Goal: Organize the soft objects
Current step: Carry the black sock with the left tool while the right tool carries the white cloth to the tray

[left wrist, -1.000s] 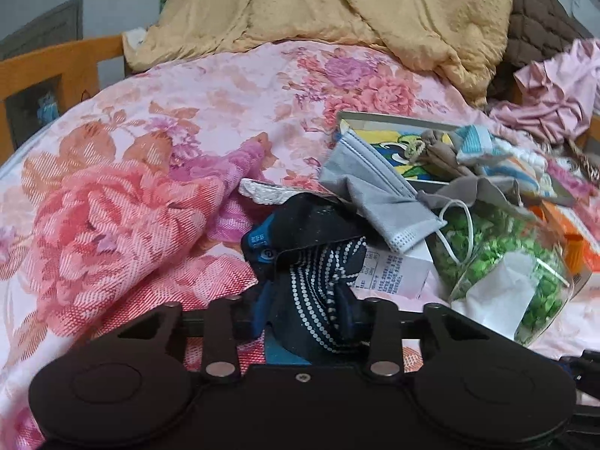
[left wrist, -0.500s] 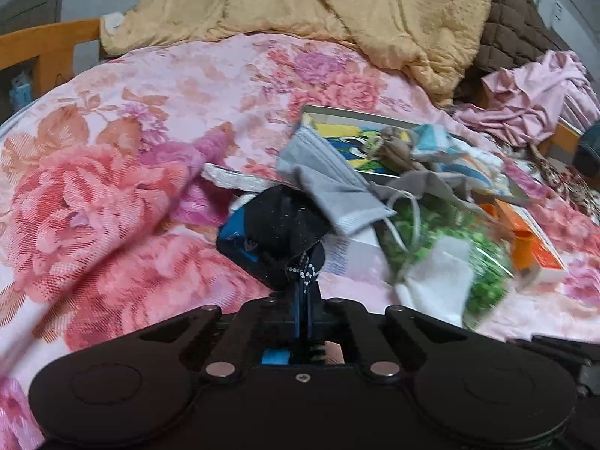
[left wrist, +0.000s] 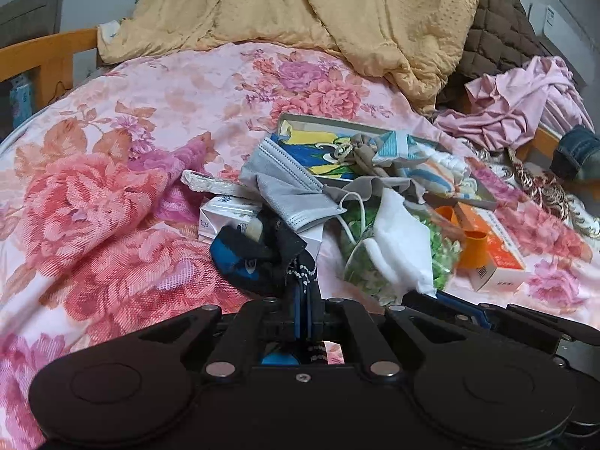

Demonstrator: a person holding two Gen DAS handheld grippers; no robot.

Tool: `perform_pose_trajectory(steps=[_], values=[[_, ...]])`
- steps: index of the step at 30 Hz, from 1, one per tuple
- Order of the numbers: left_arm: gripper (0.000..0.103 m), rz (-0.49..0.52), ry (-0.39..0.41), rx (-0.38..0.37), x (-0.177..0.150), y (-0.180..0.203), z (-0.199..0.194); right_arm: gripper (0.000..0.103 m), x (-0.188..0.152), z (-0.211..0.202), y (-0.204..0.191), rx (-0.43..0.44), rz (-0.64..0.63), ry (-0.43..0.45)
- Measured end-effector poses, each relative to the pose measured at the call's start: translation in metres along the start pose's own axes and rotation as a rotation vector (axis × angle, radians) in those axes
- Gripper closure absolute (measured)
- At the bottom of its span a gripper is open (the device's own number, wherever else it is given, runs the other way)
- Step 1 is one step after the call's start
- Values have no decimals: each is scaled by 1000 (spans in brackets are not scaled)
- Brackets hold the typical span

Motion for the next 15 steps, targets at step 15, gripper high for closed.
perform_pose_trajectory(steps=[15], values=[[101,-8,81,-40,9,47,-36,93,28,-43,25,-5,33,95]])
Point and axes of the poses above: each gripper's, at about its wrist camera, not at the fingertips, and z roughly the way its jaws point, y to its right, x to its top, the point moved 6 cm from there along z, roughly the way its jaws point, and after that the axes turned 13 degrees about -x, right-handed, at the moved point
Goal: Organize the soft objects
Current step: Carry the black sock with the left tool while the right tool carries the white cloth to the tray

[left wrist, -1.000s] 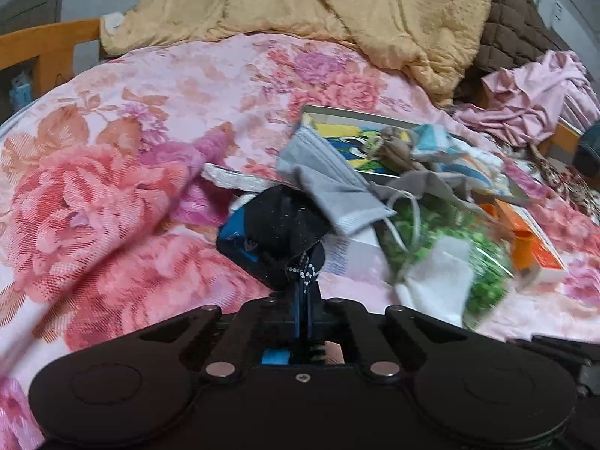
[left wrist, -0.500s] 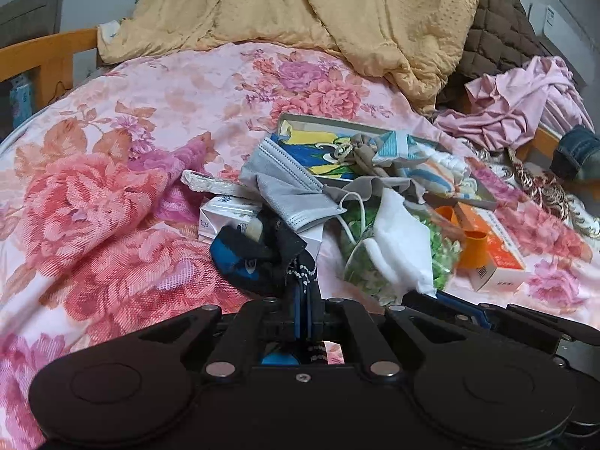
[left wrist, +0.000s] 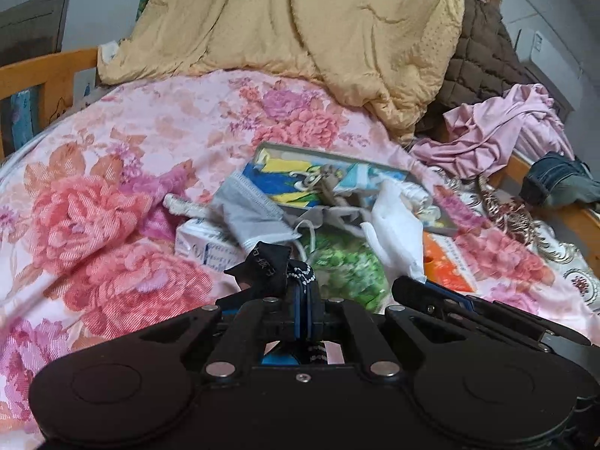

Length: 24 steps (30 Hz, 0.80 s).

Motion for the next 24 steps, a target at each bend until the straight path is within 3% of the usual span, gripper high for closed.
perform_pose_trajectory(steps=[7,11,15,18,24], values=[[101,13,23,-44,25,20,6,93,25,-5,19,-25,-13,32],[101,28,40,-65,48,31,15,93,46,4,26,-21,-104,61],[101,67,48,-76,72,43,27,93,63,23,39,-44,-155,97],[101,100,55,-80,89,50,40,93,73,45,52,-52,-123,98],[101,80,55,-89,121,53,81,93,80,85,75,-87,-102,91]])
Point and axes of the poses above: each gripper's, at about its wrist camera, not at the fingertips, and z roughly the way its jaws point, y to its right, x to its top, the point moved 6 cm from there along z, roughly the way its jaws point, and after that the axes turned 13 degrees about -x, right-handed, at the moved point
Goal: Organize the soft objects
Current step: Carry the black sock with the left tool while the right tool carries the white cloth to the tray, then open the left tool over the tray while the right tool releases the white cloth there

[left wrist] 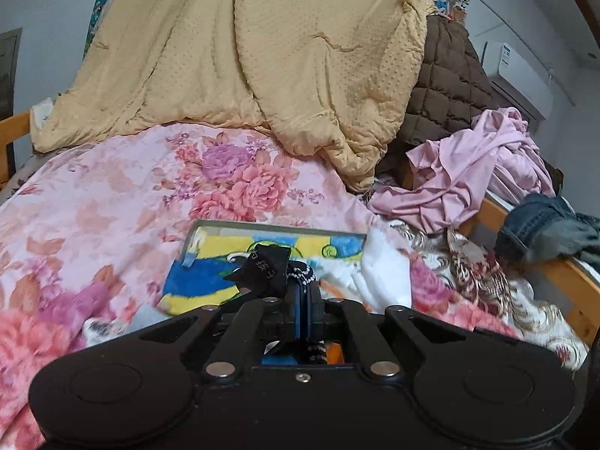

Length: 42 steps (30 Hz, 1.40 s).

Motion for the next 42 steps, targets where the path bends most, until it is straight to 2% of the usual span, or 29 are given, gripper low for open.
perform_pose_trajectory(steps=[13,18,23,29,42], values=[[101,-14,-46,-1,33,-15,110,93,7,81,50,-45,95,-18],[101,-32,-26,-17,45,-7,151,93,6,102,68,-97,84,-35],[101,-50,-37,-13,46,1,192,92,5,120,80,-90,110,-69],[101,-66,-68,6,37,-4,218,92,4,132,83,-77,100,-84],[99,-180,-116,61,20,-38,233,90,3,143,69,-24,88,-99]])
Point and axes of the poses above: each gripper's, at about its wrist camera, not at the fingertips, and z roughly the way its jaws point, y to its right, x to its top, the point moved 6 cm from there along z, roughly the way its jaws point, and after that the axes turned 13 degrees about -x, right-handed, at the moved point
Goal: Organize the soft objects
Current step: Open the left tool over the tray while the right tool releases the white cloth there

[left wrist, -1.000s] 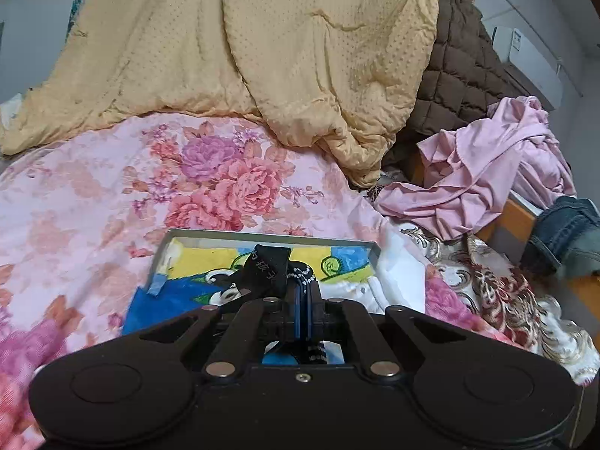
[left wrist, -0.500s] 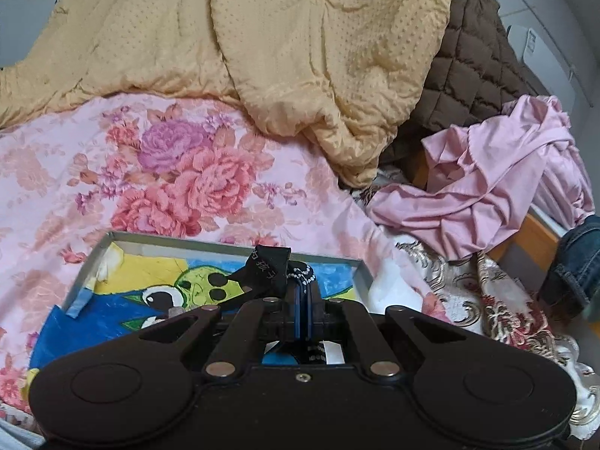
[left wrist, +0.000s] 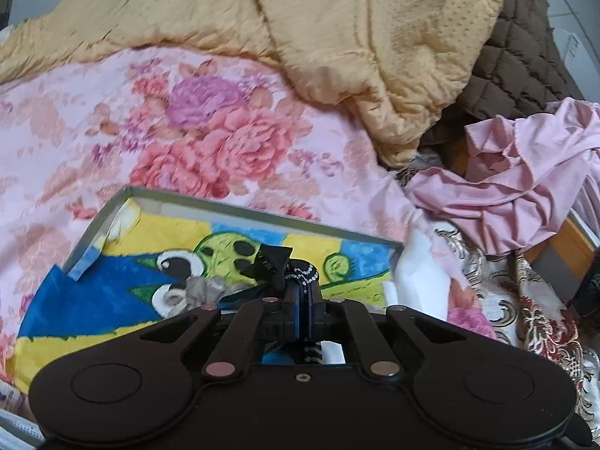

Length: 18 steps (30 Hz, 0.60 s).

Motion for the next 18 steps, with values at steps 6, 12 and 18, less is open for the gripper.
perform_pose_trajectory(steps=[6,12,18], values=[[98,-34,-29,30,-10,-15,4,90,-7,4,-6,12,-20,-34],[98,-25,-56,47,-18,-20,7,83,-15,11,-9,6,-32,-79],[94,-15,-55,51,-19,-19,6,76,-13,7,-11,1,-36,-59]])
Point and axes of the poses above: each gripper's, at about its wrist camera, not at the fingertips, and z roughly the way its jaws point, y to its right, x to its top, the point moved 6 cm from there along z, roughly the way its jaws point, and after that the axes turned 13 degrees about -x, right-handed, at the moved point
